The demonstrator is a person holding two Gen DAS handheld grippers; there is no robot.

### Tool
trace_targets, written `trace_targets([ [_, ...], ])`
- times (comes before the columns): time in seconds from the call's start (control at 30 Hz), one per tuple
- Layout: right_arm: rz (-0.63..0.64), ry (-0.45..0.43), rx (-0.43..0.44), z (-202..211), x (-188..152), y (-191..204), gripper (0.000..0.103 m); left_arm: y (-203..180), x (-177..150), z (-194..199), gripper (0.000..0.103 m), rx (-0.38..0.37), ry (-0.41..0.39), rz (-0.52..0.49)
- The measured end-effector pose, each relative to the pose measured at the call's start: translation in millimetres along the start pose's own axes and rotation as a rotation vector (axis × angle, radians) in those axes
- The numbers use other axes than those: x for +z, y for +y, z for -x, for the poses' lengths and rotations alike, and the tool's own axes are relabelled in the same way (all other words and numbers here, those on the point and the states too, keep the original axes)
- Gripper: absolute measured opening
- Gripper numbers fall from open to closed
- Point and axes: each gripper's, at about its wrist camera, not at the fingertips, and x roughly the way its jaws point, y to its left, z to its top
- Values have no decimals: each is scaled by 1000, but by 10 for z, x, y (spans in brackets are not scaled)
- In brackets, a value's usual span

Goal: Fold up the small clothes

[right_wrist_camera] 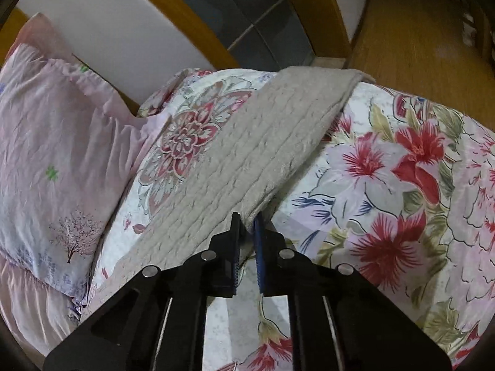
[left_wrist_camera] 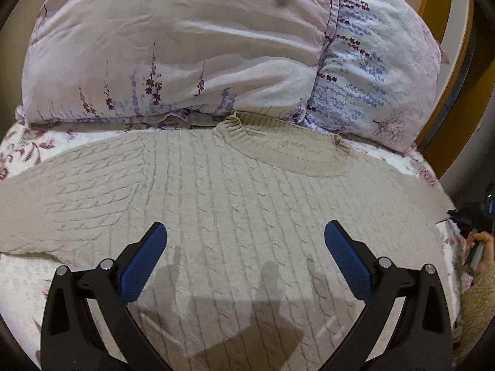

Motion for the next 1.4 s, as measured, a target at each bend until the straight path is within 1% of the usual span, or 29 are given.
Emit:
trace_targets([
  [0.07,77,-61,28,143,-2,149,8,30,9,-1,101,-34,2,22],
  [0.13,148,-101,60,270,-25,330,8,65,21,9,101,-63,-4,48],
  [0.2,260,-134,144,462,-139,662,8,78,32,23,101,-76,-17,62],
  [0.23,296,-137,176,519,-194,773,8,87,32,33,101,-82,-25,69],
  [0.27,361,-134,237,620,-328,983,8,96,35,48,101,-89,-35,76],
  [0.3,402,-123,280,673,-439,1124,8,95,36,59,101,-92,-45,80],
  [0.33,442,-105,326,712,-569,1263,8,88,36,71,101,-93,-56,83],
  [0.37,499,-61,390,736,-782,1453,8,83,32,82,101,-94,-62,83],
  [0.47,614,70,472,644,-1306,1776,8,45,18,98,101,-115,-73,78],
  [0.53,686,198,478,440,-1715,1933,8,21,6,92,101,-140,-65,78],
  [0.57,716,266,461,311,-1922,1983,8,14,-2,85,101,-154,-57,82],
  [0.63,741,317,429,166,-2124,2011,8,15,-15,71,101,-192,-43,104],
  [0.67,739,330,421,108,-2139,2021,8,20,-19,68,101,-200,-38,113],
  [0.7,719,349,418,70,-2127,2012,11,35,-21,68,101,-211,-33,128],
  [0.73,688,364,428,62,-2095,1988,12,46,-24,70,101,-216,-31,136],
  [0.77,641,382,450,61,-2034,1955,18,69,-26,71,101,-222,-28,150],
  [0.8,606,389,462,92,-1979,1899,35,85,-26,73,101,-225,-27,160],
  [0.87,511,367,471,121,-1853,1815,51,127,-24,62,101,-234,-23,182],
  [0.97,403,338,439,90,-1644,1628,51,178,-28,37,101,-265,1,220],
  [1.0,342,319,409,56,-1550,1551,51,190,-33,30,101,-277,9,233],
  [1.07,283,286,361,6,-1444,1484,48,215,-46,18,98,-296,22,252],
  [1.1,274,263,337,10,-1393,1467,36,227,-52,14,97,-303,27,260],
  [1.13,280,245,317,10,-1377,1481,28,238,-56,10,97,-310,31,269],
  [1.17,298,219,291,16,-1364,1520,18,256,-59,8,96,-317,35,283],
  [1.2,340,181,275,58,-1359,1621,12,278,-61,5,95,-324,38,298],
  [1.27,425,122,292,186,-1426,1850,10,314,-60,-4,91,-339,47,321],
  [1.3,469,102,325,273,-1489,1996,9,328,-60,-7,88,-348,49,329],
  [1.37,551,90,397,385,-1621,2235,9,350,-59,-18,87,-364,54,351],
  [1.4,627,99,451,459,-1772,2405,9,356,-62,-25,87,-376,56,363],
])
